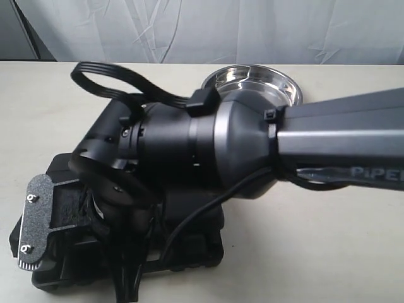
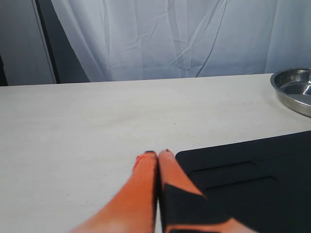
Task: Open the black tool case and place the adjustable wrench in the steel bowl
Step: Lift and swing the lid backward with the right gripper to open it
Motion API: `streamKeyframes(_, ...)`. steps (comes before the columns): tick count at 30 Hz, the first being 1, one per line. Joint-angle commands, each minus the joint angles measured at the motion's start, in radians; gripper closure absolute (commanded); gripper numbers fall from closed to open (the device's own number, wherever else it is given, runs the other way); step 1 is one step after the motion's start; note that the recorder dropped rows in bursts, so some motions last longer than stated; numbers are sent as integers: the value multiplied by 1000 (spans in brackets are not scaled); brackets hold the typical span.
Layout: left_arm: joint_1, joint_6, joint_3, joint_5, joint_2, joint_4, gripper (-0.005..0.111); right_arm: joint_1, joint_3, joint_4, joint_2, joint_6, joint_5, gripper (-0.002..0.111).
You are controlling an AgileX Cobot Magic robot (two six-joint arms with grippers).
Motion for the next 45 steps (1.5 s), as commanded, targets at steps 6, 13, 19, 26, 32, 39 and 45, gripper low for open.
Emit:
streamKeyframes(6,3,1,5,1,-6,1,107,-3,-11,-50,-19,9,-53,109)
streamKeyframes(13,3,1,5,1,-6,1,107,-3,-11,-232,-57,128,-88,109)
streamKeyframes(19,3,2,5,1,-6,1,107,-3,-11,-354,-111,235,-131,109)
streamKeyframes(26,3,2,5,1,-6,1,107,-3,-11,-479,-121,323,-193,109)
streamKeyframes(32,3,2,5,1,-6,1,107,-5,-11,-581,-121,413,-264,109)
streamKeyframes(39,3,2,5,1,-6,1,107,-5,-11,-699,-121,505,-271,109)
streamKeyframes(45,3,0,5,1,-6,1,107,-74,-11,-829,-76,610,-328,109)
